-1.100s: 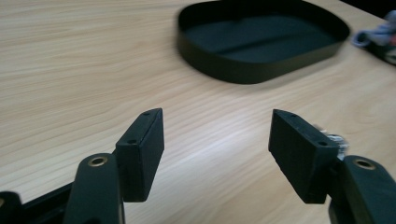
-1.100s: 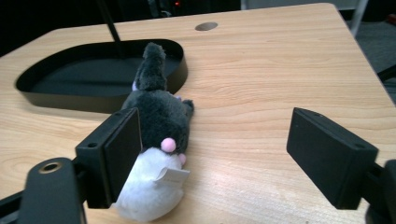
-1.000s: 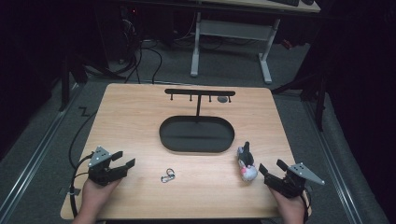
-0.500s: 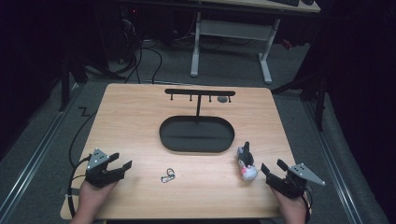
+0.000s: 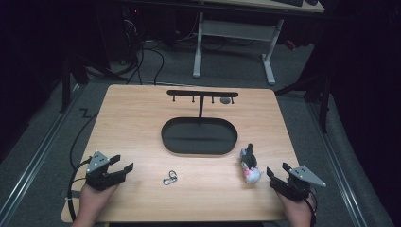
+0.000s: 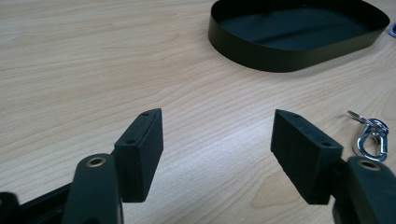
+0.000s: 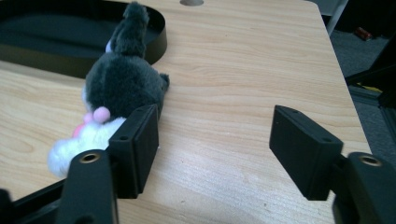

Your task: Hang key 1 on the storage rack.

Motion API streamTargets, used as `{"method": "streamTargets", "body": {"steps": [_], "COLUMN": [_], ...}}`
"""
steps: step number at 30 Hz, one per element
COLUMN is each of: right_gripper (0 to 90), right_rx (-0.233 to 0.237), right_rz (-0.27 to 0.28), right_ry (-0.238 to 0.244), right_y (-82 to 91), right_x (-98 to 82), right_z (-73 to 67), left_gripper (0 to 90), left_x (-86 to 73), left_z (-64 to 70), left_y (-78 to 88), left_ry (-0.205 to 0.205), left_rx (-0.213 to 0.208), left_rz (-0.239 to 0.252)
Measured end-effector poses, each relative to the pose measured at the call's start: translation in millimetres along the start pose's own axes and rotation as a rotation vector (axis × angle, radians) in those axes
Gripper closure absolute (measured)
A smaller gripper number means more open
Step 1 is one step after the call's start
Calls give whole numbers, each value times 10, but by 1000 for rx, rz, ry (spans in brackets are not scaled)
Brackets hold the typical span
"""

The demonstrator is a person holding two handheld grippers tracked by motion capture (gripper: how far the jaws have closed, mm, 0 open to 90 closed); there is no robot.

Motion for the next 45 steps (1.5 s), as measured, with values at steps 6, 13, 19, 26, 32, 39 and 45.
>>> {"method": "streamTargets", "body": {"steps": [6, 13, 19, 26, 32, 39, 45], "right_gripper": [355, 353, 351, 364, 351, 338, 333], "right_rx": [-7, -8, 13, 13, 15, 21, 30], "right_rz": [-72, -176, -215, -273, -343, -417, -456], "right_ry": [10, 52, 25, 24, 75, 139, 164], "right_y": [-36, -87, -84, -59, -53, -42, -63], "right_x": [-55, -221, -263, -248, -260, -244, -239], "right_z": [-60, -120, -108, -68, -76, -122, -163], "left_gripper": [338, 330, 334, 339, 339, 339, 337], "left_x": [0, 34, 56, 68, 56, 54, 53], "left_z": [72, 112, 128, 169, 185, 176, 173], "left_y": [-27, -1, 9, 14, 14, 17, 14], "left_ry": [-31, -39, -37, -57, -57, -56, -56], "left_rx": [-17, -40, -52, -59, -66, -64, -66], "left_rz": [-9, 15, 28, 32, 31, 32, 32]}}
Point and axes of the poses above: each handheld gripper's, and its own axes: y roughly backward along the jaws, x roughly out of its top, z roughly to its right, the point moved 10 cm from there along -y, roughly forward along the jaws, and after that the axes turned 3 degrees about -z, right-handed, at the moved point
